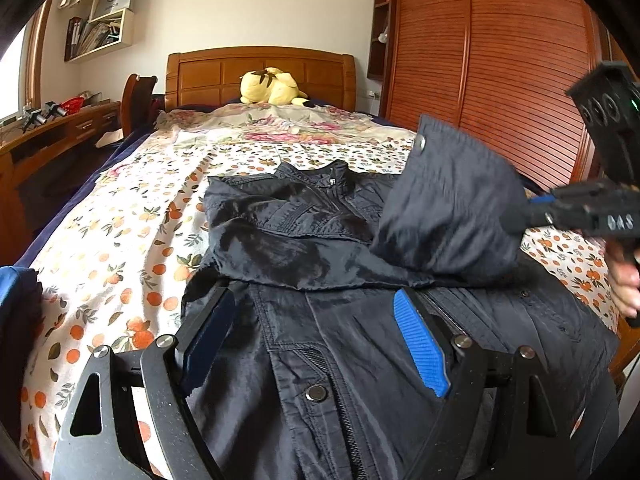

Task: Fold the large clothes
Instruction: 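Lift the sleeve and lay it across the folded jacket, opening the right tool, then move the right tool over the folded jacket while the left tool approaches its side edge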

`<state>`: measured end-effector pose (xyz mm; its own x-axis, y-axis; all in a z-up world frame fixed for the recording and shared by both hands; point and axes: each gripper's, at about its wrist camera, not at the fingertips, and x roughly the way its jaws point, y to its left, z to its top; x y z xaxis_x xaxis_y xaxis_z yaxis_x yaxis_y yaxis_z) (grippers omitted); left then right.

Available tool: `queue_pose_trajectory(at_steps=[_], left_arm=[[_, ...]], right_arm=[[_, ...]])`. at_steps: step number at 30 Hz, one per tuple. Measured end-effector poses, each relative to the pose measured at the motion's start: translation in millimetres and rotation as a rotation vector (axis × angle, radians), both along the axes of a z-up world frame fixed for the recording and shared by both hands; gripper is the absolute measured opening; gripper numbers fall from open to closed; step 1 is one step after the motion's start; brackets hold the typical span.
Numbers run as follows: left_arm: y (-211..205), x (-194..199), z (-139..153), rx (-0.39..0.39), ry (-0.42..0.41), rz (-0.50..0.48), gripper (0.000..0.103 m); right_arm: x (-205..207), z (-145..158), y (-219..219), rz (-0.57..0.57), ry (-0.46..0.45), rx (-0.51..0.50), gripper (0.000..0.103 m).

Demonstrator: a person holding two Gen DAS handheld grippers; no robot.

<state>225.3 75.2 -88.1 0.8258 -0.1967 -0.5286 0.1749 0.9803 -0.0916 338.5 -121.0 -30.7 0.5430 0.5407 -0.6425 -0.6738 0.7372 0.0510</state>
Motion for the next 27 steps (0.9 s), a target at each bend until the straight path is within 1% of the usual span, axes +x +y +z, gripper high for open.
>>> queue_pose_trajectory(at_steps=[4, 5, 7, 8, 11, 14, 17, 20, 24, 27], left_arm=[[6, 1, 0, -0.005, 0.003, 0.013, 0.082], [7, 2, 0, -0.005, 0.005, 0.018, 0.082], [9, 2, 1, -0.006, 0.006, 0.022, 0.082], [10, 2, 1, -0.007, 0.005, 0.025, 0.082], [13, 1, 2, -0.012, 0.001, 0.031, 0.082], [15, 2, 1, -0.011, 0.003, 0.036, 0.082], [19, 2, 0, -0.011, 0.007, 0.041, 0.082], [23, 1, 0, -0.013, 0.009, 0.048, 0.082], [28, 0, 0, -0.016, 0.009, 0.055, 0.082], [32, -1, -1, -0.017, 0.011, 0.059, 0.082]], right_arm=[[-3, -5, -4, 0.048, 0.024, 0.015, 0.026], [-3, -6, -5, 0.051, 0.016, 0.005, 0.027], [-3, -7, -9, 0.023, -0.037, -0.029, 0.028], [0, -5, -11, 0.017, -0.046, -0.035, 0.029], [15, -10, -11, -0.019, -0.068, -0.075, 0.029], [34, -18, -2, -0.031, -0.058, -0.085, 0.029], [47, -35, 16, -0.028, -0.038, -0.093, 0.029], [56, -59, 39, -0.013, -0.007, -0.108, 0.029], [61, -78, 51, -0.032, -0.017, -0.133, 0.029], [69, -93, 54, -0.05, 0.044, -0.165, 0.029]])
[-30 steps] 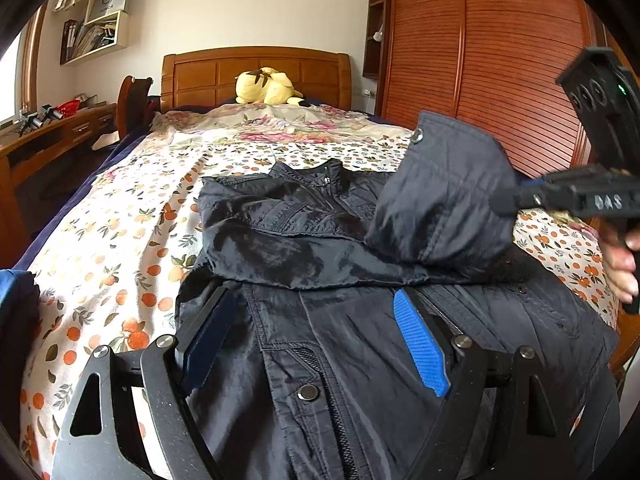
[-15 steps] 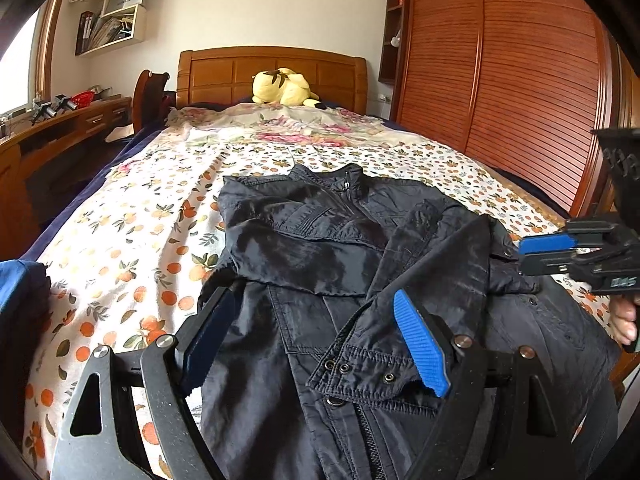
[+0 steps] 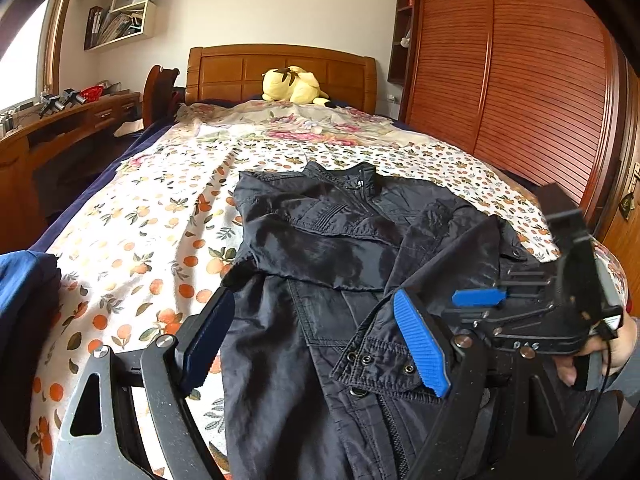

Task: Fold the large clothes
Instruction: 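Move the right tool over the folded jacket while the left tool approaches its side edge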

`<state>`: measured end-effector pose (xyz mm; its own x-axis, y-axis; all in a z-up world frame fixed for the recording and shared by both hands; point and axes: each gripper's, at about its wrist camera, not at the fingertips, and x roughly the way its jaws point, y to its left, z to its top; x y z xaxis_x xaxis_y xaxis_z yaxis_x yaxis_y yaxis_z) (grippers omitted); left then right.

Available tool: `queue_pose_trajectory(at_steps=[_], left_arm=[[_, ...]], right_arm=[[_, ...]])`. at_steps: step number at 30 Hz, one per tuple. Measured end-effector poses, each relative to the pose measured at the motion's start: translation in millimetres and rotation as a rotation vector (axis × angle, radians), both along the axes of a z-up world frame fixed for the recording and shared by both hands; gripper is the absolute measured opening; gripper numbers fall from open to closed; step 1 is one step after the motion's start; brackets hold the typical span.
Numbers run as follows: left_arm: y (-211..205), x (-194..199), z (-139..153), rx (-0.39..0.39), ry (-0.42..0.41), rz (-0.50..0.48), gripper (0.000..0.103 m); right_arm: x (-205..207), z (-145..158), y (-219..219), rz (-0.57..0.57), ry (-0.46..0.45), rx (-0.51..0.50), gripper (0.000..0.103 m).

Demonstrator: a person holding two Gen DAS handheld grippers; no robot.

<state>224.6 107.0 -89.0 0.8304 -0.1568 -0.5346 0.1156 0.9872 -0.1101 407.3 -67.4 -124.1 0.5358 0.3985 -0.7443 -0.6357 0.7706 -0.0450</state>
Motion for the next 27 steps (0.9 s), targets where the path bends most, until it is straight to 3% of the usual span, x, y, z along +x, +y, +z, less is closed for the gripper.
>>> queue_pose_trajectory(at_steps=[2, 5, 10, 14, 19, 24, 27], left_arm=[[2, -1, 0, 0.0, 0.0, 0.0, 0.082], [2, -2, 0, 0.0, -0.004, -0.001, 0.082], [1, -6, -3, 0.017, 0.003, -0.003, 0.082], [-1, -15, -7, 0.032, 0.016, -0.002, 0.082], [-7, -21, -9, 0.034, 0.057, -0.007, 0.082], [-18, -30, -13, 0.088, 0.103, -0.01, 0.082], [-21, -39, -16, 0.087, 0.13, -0.012, 0.082]], right_arm=[[1, -11, 2, 0.01, 0.041, -0.044, 0.029], [-9, -16, 9, 0.036, -0.006, -0.11, 0.029], [-10, -8, 3, 0.011, 0.009, -0.046, 0.029], [-32, 0, -26, -0.006, -0.039, 0.04, 0.029], [-62, 4, -70, -0.055, -0.158, 0.039, 0.029], [-72, 0, -119, -0.146, -0.167, 0.053, 0.03], [-78, -2, -144, -0.206, -0.159, 0.077, 0.037]])
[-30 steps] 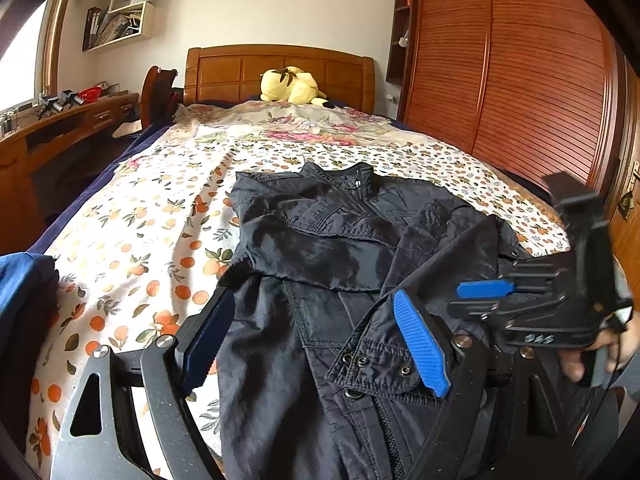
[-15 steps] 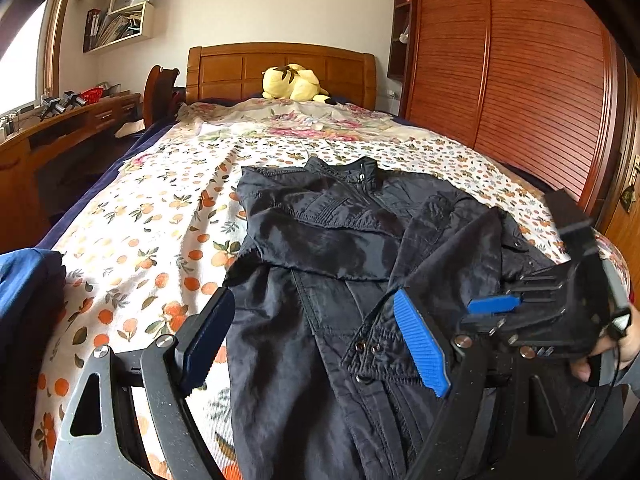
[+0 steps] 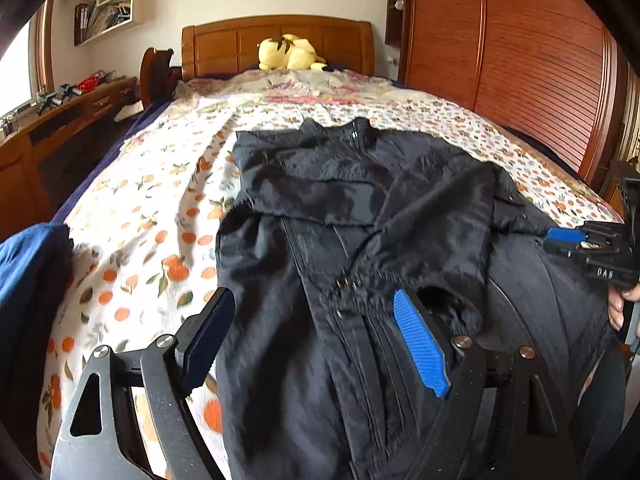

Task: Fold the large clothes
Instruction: 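Move the right tool over the folded jacket while the left tool approaches its side edge, then close the left tool on the jacket side edge while the right tool grips the same edge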

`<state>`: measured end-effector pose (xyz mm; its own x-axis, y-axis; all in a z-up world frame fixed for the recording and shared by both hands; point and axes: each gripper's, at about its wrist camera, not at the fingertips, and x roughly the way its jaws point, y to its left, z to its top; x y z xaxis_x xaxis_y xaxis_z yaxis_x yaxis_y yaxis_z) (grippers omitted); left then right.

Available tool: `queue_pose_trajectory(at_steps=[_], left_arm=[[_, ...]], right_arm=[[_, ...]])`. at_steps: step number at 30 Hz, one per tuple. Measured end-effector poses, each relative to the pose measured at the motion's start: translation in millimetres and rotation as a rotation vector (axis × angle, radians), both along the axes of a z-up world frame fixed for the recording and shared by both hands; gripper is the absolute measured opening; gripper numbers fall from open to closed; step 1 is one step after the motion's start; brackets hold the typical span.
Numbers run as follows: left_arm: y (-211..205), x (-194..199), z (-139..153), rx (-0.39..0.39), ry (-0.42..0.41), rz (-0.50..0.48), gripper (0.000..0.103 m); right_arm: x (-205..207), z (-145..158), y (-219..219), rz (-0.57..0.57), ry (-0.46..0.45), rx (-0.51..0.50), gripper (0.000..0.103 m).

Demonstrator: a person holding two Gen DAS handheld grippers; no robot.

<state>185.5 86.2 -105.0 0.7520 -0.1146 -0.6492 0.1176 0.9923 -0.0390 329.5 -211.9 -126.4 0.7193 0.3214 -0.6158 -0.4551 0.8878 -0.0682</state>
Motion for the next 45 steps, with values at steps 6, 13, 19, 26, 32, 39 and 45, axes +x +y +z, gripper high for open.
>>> queue_pose_trajectory(at_steps=[6, 13, 19, 26, 32, 39, 45], left_arm=[[1, -19, -11, 0.012, 0.049, 0.024, 0.082], [12, -45, -21, -0.017, 0.09, 0.048, 0.063], [20, -66, -31, -0.041, 0.128, 0.092, 0.06], [24, -82, -38, -0.039, 0.154, 0.106, 0.055], [28, -92, -38, -0.047, 0.152, 0.089, 0.043], [32, -100, -45, -0.052, 0.161, 0.092, 0.043], [31, -110, -46, -0.078, 0.153, 0.086, 0.043]], right_arm=[[-16, -5, -43, -0.101, 0.03, 0.026, 0.049], [-49, -4, -89, -0.161, 0.045, 0.05, 0.05], [-71, -9, -118, -0.196, 0.065, 0.062, 0.051], [-87, -5, -127, -0.179, 0.088, 0.071, 0.052], [-106, -4, -127, -0.166, 0.105, 0.037, 0.052], [-105, -11, -136, -0.179, 0.138, 0.096, 0.053], [-106, -11, -133, -0.181, 0.127, 0.08, 0.053]])
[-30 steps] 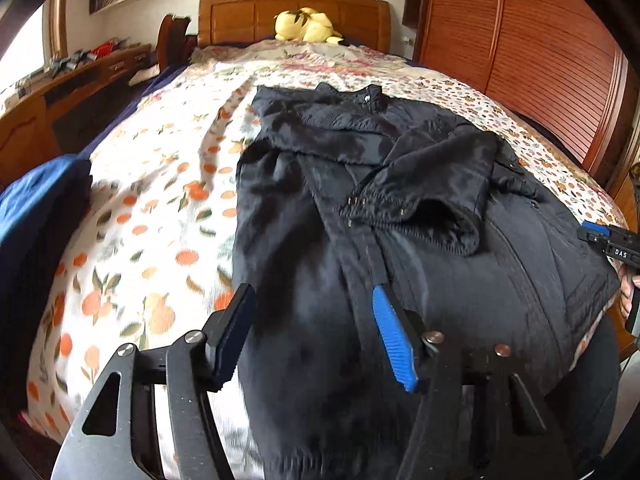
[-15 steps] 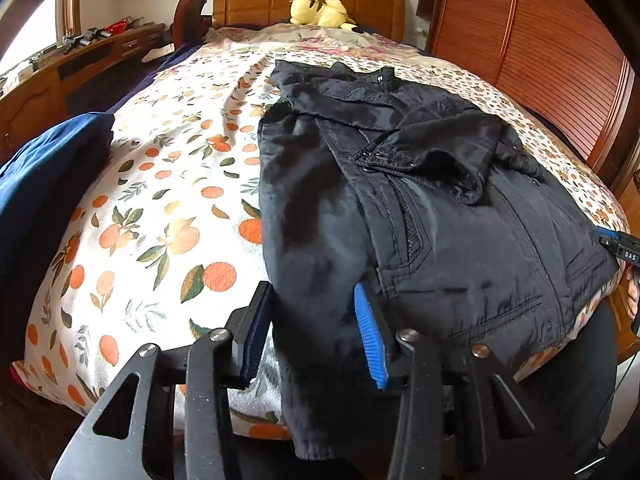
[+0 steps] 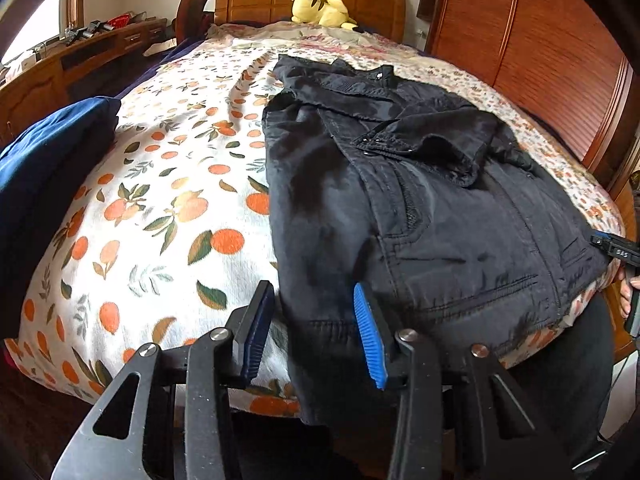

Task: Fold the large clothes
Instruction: 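Close the left tool on the jacket side edge while the right tool grips the same edge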

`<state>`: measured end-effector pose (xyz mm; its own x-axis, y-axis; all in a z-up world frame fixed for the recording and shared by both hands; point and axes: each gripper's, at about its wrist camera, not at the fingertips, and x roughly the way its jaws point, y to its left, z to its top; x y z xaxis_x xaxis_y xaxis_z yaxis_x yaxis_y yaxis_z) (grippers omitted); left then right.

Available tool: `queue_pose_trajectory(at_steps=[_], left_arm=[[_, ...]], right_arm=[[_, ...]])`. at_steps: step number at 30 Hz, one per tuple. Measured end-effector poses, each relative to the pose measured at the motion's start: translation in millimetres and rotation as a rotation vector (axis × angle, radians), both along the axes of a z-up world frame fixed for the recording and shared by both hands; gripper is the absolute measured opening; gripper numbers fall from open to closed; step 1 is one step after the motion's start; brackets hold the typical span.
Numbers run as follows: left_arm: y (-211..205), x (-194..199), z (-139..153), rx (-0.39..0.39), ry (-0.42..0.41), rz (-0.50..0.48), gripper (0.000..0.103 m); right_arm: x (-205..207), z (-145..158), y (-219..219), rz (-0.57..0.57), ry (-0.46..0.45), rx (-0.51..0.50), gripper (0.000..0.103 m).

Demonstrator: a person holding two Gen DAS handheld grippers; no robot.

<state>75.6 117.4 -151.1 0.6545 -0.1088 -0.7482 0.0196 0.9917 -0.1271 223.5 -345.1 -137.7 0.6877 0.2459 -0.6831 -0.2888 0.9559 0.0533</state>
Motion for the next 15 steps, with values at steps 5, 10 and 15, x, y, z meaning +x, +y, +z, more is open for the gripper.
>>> queue_pose_trajectory(at_steps=[5, 10, 15], left_arm=[[-5, -9, -3, 0.0, -0.001, -0.007, 0.043], [-2, -11, -1, -0.01, 0.001, -0.006, 0.027], [-5, -18, 26, -0.054, -0.083, -0.029, 0.01]], right_arm=[[0, -1, 0, 0.002, -0.003, 0.007, 0.053], [6, -4, 2, 0.0, 0.006, 0.012, 0.054], [9, 1, 9, 0.041, 0.02, -0.005, 0.042]])
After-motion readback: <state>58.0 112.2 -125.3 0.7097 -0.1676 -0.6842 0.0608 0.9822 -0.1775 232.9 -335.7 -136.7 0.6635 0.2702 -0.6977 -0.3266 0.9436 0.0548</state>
